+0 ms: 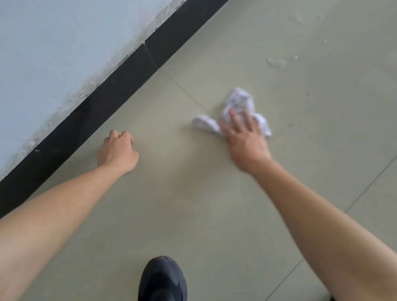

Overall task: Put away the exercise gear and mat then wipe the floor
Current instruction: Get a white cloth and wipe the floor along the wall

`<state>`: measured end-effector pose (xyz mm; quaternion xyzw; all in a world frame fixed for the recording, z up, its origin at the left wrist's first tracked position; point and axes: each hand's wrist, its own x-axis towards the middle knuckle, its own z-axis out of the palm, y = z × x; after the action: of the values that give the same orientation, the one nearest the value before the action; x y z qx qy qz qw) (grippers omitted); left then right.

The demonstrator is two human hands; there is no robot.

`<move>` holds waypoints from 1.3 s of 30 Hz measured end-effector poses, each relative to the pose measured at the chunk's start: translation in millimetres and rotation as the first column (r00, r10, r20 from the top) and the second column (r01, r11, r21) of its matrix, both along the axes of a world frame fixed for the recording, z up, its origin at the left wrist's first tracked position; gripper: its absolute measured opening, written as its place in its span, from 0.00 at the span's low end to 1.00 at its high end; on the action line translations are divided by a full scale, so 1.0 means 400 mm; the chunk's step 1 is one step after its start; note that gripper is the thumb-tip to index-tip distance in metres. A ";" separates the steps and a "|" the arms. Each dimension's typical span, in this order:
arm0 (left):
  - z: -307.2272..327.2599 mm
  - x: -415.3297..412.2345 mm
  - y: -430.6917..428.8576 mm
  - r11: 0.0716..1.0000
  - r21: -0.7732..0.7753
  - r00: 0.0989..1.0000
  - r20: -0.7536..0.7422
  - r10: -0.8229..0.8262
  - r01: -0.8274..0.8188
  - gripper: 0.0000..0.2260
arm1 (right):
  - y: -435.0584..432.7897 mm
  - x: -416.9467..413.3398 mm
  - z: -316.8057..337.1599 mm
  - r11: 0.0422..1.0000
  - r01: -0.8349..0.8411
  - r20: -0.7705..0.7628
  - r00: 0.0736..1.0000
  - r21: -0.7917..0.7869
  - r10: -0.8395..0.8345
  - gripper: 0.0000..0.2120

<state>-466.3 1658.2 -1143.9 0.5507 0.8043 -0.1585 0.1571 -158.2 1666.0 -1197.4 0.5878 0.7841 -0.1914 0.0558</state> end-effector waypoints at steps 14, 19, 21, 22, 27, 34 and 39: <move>-0.049 0.346 0.197 0.918 0.258 0.918 0.182 -0.351 0.300 0.23 | -0.108 0.084 -0.009 0.945 -0.318 -0.102 0.940 0.075 0.324 0.29; -0.059 0.366 0.197 0.919 0.259 0.929 0.147 -0.341 0.296 0.23 | 0.098 0.344 -0.003 0.932 0.340 -0.041 0.940 0.124 -0.338 0.29; -0.055 0.354 0.206 0.915 0.275 0.928 0.145 -0.344 0.297 0.22 | 0.161 0.394 0.019 0.775 0.630 0.009 0.776 0.052 -0.631 0.30; -0.053 0.348 0.214 0.912 0.281 0.927 0.142 -0.347 0.299 0.22 | 0.182 0.383 0.026 0.711 0.702 0.037 0.710 0.036 -0.703 0.31; -0.042 0.340 0.257 0.922 0.296 0.946 0.129 -0.297 0.249 0.19 | 0.176 0.100 0.001 0.940 0.328 -0.080 0.943 0.091 -0.322 0.33; -0.053 0.349 0.264 0.923 0.331 0.960 0.125 -0.251 0.198 0.18 | 0.391 0.205 -0.001 0.995 -0.029 -0.046 0.998 0.092 0.033 0.27; -0.055 0.367 0.260 0.914 0.292 0.947 0.070 -0.314 0.282 0.16 | 0.436 0.511 0.014 0.776 0.630 0.027 0.776 0.033 -0.631 0.30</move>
<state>-319.6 1762.2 -1165.8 0.6916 0.7147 -0.0341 0.0983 46.3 1840.5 -1191.6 0.8201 0.5433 -0.1795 -0.0038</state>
